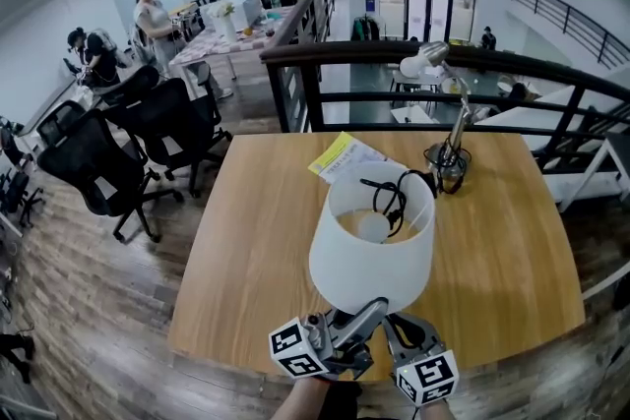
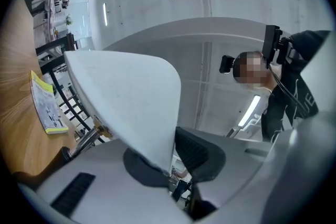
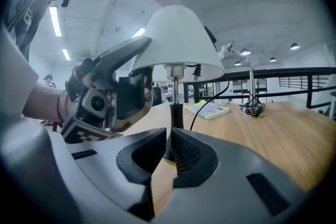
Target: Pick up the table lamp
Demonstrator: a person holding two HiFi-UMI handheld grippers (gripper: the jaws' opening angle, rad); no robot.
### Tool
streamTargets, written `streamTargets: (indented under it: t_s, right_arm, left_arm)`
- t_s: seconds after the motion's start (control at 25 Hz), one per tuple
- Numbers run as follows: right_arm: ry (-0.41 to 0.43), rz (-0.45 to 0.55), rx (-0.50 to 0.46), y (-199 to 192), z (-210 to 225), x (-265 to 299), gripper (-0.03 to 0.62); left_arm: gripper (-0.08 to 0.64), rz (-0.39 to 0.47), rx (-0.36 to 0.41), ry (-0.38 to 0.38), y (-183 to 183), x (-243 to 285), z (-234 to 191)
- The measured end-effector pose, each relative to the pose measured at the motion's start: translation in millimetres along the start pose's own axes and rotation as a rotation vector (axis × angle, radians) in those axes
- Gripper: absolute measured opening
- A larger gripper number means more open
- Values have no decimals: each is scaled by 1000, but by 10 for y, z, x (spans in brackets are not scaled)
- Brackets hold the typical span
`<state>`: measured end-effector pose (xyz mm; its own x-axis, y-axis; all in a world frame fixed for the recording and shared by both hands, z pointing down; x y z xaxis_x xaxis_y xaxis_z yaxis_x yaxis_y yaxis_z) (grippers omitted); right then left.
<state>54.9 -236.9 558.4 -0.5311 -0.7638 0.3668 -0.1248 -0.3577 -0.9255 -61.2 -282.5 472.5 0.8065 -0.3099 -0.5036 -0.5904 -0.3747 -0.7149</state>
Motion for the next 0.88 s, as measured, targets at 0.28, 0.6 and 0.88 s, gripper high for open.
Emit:
streamTargets:
  t_s: [0.28,0.6,0.88]
  right_arm:
    - [-4,-17,55,82,168,171,48]
    - [18,-40,69,253,222,490,48]
    - [11,-85,82,395,250,806,49]
  left_arm:
    - [21,34,-38,14,196,122,-182]
    - [11,49,-81,1,426,166,-392]
    - [11,45,-109,-1,574,204,-558]
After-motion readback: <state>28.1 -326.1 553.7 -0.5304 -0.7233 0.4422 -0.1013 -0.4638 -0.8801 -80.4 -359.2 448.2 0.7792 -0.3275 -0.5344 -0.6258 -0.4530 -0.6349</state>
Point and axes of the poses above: the fingertips, and each gripper's own axes: x forward along the fingers, z to its right, y out of its top, the point moved 7 cm from there along -x, backward along the fingers, and after that the axes turned 5 degrees about -z, right-handed, at the moved point
